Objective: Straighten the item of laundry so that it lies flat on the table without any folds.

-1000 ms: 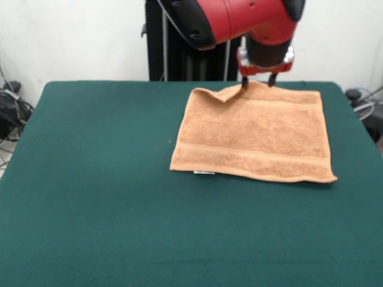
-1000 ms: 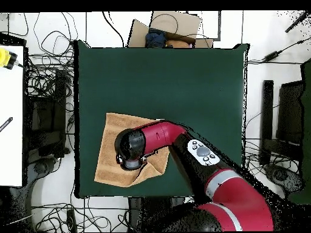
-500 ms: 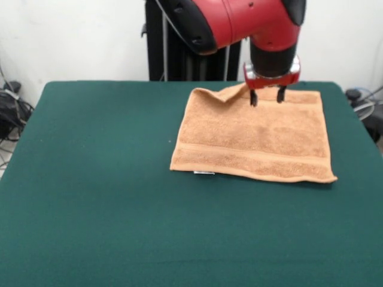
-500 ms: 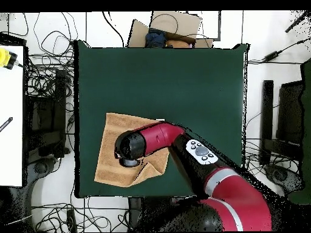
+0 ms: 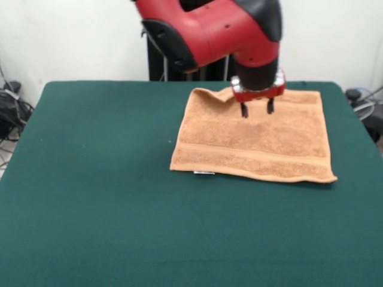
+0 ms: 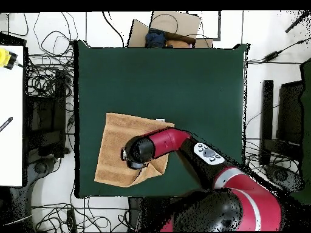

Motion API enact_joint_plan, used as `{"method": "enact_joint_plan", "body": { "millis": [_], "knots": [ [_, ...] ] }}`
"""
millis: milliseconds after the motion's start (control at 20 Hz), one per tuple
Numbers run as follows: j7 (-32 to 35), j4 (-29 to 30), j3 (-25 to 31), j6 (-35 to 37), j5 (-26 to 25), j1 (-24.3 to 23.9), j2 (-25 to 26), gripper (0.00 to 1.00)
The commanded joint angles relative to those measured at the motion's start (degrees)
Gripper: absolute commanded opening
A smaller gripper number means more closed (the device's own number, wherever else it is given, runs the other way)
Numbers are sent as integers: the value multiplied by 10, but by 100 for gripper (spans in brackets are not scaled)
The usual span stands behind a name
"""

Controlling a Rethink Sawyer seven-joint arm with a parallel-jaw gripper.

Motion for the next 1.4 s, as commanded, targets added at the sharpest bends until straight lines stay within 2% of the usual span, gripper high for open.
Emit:
{"method": "enact_joint_plan", "body": {
  "millis": [50,150,350,500,800,950,1150,1300,1400],
  "knots": [
    [-106,-12,-10,24,-35,-50,28,100],
    [-115,2,-5,27,-41,-67,20,100],
    [-120,93,24,44,-22,-117,-76,100],
    [-128,141,46,54,-9,-152,-114,100],
    [-125,201,46,20,-49,-198,-120,100],
    [-87,253,30,-27,-80,-204,-134,100],
    [-5,288,-18,-113,-160,-175,-123,100],
    [80,260,-90,-201,-250,-110,-71,100],
    [141,227,-150,-273,-291,-40,-29,100]
  ]
}}
